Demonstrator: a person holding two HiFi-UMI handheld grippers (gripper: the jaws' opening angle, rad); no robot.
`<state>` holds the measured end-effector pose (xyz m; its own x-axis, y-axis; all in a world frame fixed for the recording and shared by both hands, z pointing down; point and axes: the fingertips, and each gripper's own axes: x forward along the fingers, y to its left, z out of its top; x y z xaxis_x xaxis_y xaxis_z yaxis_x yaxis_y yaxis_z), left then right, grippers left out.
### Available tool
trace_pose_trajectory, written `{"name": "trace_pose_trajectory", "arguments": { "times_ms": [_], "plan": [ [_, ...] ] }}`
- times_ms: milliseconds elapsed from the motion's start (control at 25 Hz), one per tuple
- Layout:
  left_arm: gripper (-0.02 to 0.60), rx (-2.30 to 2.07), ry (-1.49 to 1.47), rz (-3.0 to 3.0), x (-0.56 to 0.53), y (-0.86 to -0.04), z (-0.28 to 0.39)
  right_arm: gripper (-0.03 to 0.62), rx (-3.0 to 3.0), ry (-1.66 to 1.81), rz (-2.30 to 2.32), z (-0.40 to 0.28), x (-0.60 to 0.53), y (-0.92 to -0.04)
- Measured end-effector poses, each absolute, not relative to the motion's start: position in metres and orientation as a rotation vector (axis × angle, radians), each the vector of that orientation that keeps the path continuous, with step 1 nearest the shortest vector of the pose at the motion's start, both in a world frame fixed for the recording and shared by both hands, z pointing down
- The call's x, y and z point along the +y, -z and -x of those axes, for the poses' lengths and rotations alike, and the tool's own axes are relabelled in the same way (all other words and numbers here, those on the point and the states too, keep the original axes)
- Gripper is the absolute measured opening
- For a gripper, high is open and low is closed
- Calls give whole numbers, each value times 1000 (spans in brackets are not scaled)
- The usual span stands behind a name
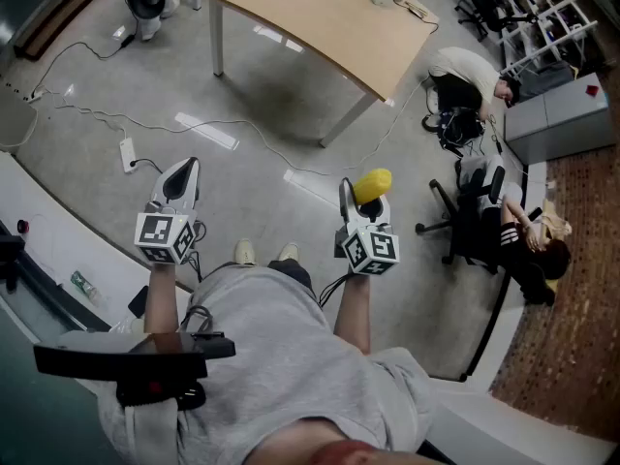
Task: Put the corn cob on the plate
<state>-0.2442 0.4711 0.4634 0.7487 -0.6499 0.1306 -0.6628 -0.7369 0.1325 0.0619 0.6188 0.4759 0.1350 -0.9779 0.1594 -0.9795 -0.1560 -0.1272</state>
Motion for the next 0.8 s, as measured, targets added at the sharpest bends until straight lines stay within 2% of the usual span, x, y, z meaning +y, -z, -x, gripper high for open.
{"name": "trace_pose_trajectory", "arguments": {
  "times_ms": [800],
  "plan": [
    [18,-1113,-91,-2745,452,-462,261,235,-2090,-376,-2352,-58,595,-478]
  ]
}}
